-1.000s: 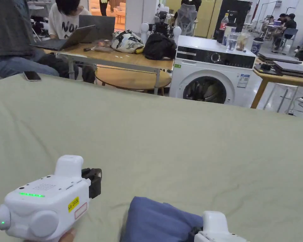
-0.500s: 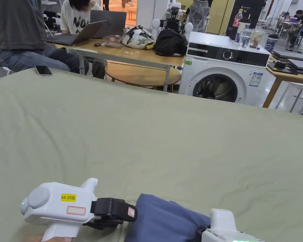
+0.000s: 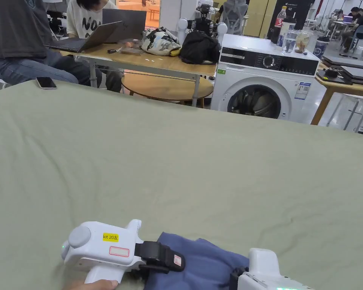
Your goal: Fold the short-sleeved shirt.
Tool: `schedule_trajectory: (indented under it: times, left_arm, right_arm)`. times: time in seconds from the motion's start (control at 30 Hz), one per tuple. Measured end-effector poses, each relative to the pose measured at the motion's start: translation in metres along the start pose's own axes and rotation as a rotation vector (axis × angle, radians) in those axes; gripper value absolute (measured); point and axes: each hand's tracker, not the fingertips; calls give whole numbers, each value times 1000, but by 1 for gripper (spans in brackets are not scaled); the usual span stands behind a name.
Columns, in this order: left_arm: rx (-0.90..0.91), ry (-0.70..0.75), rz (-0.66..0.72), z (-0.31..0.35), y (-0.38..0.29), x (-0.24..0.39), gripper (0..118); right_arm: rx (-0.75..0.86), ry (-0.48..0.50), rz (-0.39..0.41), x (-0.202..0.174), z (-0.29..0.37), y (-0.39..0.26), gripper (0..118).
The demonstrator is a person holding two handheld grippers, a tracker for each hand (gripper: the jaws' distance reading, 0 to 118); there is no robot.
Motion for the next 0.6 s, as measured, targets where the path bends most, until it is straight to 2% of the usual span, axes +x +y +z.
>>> schedule_trajectory:
  times: [0.07,0.13,0.23,0.37,0.6]
  left_arm:
    - [18,-47,51,3,-4,0,27]
    - [17,-30,8,2,1,-1,27]
    - [16,-26,25,3,5,-5,27]
    - [20,-29,24,11,4,10,26]
    - [16,-22,42,27,19,11,26]
  right_arm:
    - [8,-2,-1,0,-1,-2,0]
    - [14,-4,-5,-1,0,-3,0]
    - [23,-6,1,-1,0,-4,0]
    - [33,-9,42,-4,7,3,0]
    - [363,-79,76,-3,43,42,0]
